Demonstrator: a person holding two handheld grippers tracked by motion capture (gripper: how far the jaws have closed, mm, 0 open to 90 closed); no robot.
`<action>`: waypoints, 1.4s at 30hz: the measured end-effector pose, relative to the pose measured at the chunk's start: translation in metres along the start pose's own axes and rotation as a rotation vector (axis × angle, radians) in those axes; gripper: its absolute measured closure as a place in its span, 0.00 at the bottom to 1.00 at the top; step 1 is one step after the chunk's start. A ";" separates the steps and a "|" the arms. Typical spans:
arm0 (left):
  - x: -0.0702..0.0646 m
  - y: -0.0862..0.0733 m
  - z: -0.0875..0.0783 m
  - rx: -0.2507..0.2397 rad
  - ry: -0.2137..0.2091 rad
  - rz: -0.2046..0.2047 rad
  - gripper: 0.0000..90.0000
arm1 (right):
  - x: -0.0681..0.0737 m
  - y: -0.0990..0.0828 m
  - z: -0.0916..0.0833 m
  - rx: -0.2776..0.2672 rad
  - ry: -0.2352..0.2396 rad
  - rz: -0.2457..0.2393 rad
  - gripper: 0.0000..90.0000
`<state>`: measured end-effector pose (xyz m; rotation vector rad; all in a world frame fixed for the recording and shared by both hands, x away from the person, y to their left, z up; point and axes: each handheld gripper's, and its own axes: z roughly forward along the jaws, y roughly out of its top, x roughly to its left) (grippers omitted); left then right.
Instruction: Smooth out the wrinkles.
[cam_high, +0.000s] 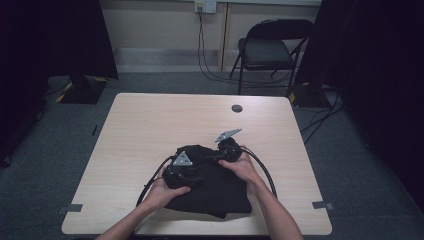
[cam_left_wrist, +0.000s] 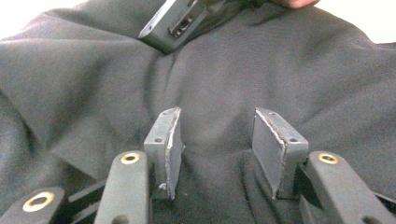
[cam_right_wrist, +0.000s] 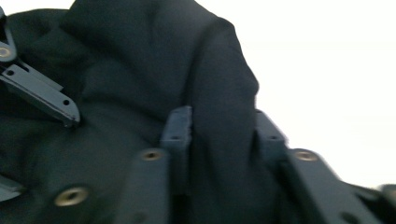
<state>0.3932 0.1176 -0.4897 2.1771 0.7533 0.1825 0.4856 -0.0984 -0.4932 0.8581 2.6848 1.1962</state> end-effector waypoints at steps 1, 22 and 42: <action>0.000 0.000 0.000 -0.001 0.000 0.000 0.58 | 0.003 0.002 -0.001 0.009 -0.019 -0.022 0.81; 0.007 0.008 0.008 -0.093 0.006 -0.037 0.44 | 0.000 0.018 -0.024 -0.086 -0.044 0.022 0.83; -0.043 0.000 -0.026 0.018 -0.120 0.176 0.28 | -0.013 0.013 -0.018 -0.081 -0.071 0.073 0.83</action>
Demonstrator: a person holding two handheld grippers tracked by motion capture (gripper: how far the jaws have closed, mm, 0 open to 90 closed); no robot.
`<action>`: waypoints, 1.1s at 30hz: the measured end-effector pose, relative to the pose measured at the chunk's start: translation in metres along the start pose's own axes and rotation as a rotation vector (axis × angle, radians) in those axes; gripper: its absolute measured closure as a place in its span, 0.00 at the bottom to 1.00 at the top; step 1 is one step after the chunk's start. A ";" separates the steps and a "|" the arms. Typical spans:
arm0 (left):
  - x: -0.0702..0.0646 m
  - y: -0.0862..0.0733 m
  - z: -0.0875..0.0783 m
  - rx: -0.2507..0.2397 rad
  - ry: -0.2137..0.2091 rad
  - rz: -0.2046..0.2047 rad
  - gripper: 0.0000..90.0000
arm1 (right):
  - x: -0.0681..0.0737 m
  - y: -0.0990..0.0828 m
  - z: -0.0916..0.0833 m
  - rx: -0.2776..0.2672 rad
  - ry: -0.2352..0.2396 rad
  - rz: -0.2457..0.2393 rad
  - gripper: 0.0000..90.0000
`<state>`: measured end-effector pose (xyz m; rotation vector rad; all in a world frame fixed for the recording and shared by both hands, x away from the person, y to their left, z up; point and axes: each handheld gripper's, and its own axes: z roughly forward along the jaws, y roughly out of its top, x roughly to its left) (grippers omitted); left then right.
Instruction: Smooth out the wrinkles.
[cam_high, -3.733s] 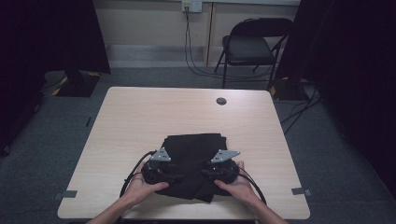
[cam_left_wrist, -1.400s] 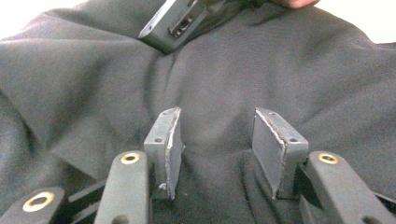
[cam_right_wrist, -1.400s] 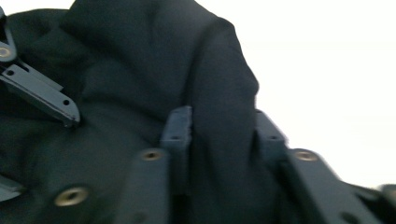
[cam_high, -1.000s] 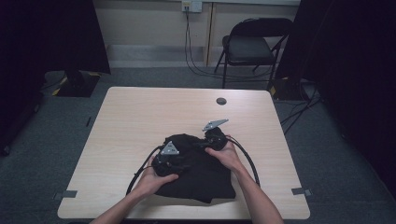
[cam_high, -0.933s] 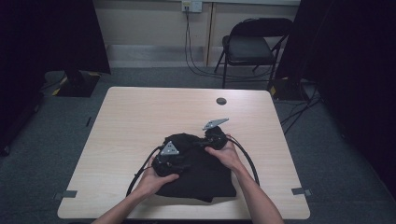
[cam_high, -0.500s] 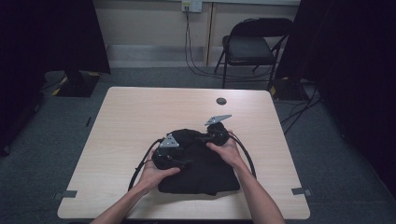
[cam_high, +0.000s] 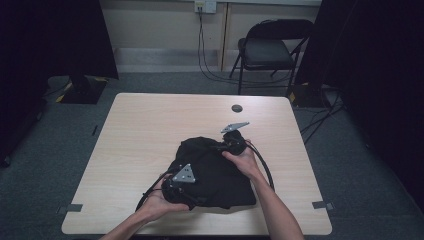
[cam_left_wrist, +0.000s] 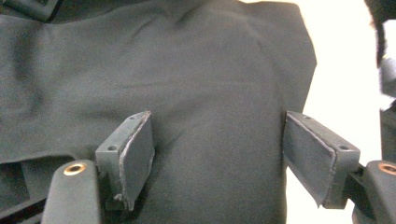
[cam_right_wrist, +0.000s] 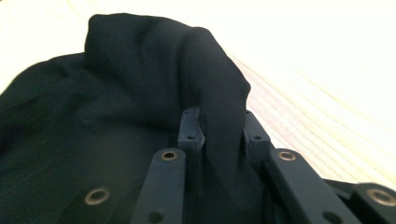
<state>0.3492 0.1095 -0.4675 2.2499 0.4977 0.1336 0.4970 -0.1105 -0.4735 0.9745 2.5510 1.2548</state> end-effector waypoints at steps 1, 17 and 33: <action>0.003 -0.001 0.004 -0.007 0.009 -0.007 0.27 | -0.001 0.000 0.001 -0.003 -0.001 0.005 0.83; 0.019 -0.001 0.029 -0.015 0.111 -0.034 0.29 | 0.006 0.013 -0.016 -0.068 -0.010 -0.026 0.84; 0.019 -0.003 0.030 -0.034 0.116 -0.042 0.30 | 0.030 0.010 -0.044 -0.096 0.046 -0.117 0.84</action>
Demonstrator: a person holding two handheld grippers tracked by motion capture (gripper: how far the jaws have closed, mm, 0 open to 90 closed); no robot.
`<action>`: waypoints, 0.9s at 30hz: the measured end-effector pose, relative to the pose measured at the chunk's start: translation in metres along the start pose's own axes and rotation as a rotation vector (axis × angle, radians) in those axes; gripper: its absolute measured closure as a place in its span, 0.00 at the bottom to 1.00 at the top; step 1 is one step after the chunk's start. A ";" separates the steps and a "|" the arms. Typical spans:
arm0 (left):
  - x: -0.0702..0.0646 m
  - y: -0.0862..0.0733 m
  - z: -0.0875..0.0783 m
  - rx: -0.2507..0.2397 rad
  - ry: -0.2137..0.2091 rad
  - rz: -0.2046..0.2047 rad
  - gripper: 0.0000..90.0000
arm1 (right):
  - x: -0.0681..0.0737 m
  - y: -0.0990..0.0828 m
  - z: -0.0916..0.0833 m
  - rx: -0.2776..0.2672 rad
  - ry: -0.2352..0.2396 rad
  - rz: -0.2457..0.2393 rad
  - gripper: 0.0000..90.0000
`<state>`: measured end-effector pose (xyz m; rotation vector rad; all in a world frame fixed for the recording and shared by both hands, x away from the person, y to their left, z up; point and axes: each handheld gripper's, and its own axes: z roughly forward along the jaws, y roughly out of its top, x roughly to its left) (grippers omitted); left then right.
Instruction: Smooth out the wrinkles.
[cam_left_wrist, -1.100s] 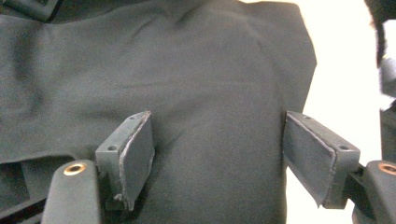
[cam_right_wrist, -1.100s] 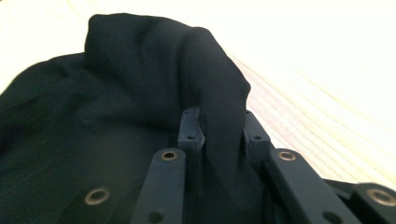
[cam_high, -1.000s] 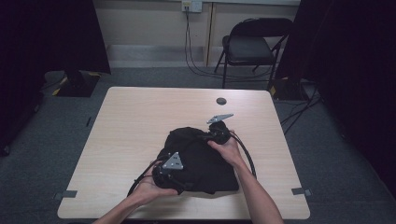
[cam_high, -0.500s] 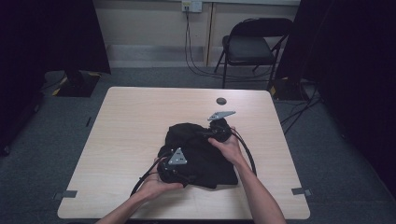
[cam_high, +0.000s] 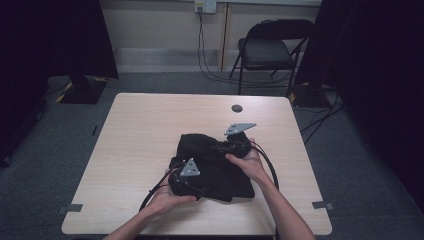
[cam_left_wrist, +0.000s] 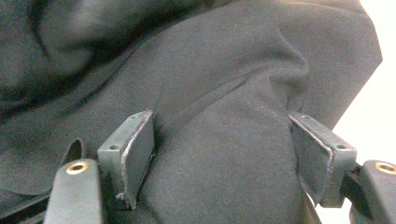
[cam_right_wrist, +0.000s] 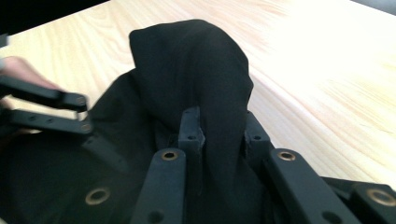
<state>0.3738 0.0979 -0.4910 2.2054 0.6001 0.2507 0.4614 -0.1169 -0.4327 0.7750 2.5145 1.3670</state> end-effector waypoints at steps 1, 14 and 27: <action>0.000 0.000 0.000 0.000 0.000 0.000 0.30 | 0.000 0.000 0.000 0.000 0.000 0.000 0.84; -0.001 -0.001 0.000 -0.001 0.011 0.008 0.30 | 0.032 -0.017 -0.029 -0.023 0.074 -0.032 0.84; -0.002 -0.001 0.000 -0.003 0.015 0.010 0.30 | 0.057 -0.046 -0.037 0.028 0.105 -0.025 0.81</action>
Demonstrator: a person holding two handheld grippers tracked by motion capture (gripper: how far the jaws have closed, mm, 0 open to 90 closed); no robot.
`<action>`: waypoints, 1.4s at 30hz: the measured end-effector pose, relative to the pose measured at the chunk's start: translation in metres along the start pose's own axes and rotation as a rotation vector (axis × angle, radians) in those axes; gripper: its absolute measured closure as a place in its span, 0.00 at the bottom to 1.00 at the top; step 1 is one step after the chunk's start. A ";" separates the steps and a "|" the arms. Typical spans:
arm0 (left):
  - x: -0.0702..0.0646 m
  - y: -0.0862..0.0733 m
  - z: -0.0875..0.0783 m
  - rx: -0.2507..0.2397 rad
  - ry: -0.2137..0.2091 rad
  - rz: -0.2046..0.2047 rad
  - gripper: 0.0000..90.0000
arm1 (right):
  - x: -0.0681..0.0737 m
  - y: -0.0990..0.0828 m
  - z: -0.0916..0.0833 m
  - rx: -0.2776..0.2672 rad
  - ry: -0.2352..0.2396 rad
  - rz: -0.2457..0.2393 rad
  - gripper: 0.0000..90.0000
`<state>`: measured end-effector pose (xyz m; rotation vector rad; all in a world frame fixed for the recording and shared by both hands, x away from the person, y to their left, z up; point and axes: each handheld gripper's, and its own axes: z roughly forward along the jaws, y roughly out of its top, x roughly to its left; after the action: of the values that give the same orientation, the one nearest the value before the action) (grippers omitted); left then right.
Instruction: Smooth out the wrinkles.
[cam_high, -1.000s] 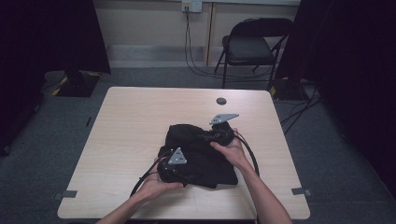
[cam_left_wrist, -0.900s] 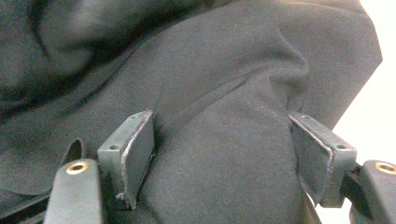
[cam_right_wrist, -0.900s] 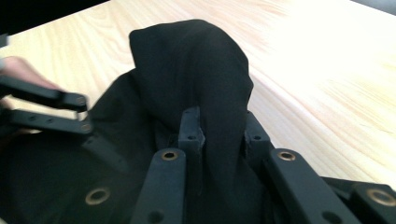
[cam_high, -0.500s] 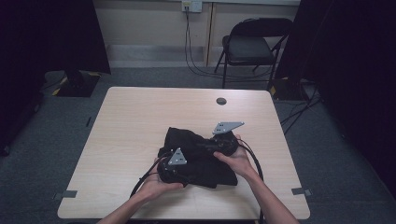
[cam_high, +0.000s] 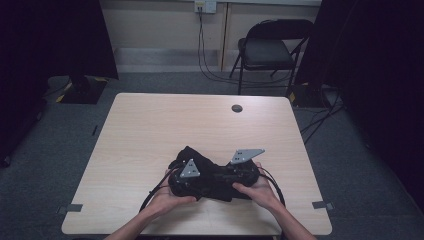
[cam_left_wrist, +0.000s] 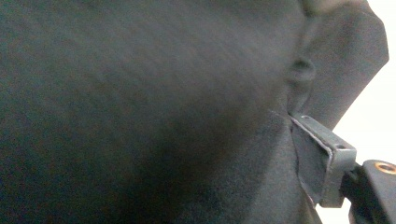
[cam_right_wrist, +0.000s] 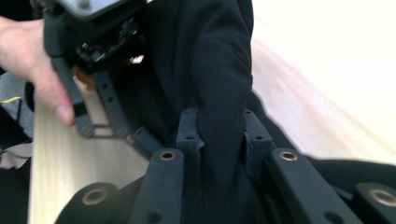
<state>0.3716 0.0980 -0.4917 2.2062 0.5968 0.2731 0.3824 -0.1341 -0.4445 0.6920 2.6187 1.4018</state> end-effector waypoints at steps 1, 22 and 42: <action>0.000 0.000 0.000 0.000 0.000 0.000 0.30 | 0.002 -0.002 0.000 0.015 0.010 0.001 0.80; 0.011 -0.005 -0.002 -0.044 0.029 0.048 0.33 | 0.008 -0.040 0.008 0.065 -0.091 0.005 0.78; 0.013 0.005 -0.063 -0.035 0.033 -0.010 0.63 | 0.002 -0.038 0.023 0.033 -0.183 0.048 0.83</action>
<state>0.3603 0.1429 -0.4475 2.1683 0.6158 0.3131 0.3745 -0.1337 -0.4881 0.8492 2.5044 1.2440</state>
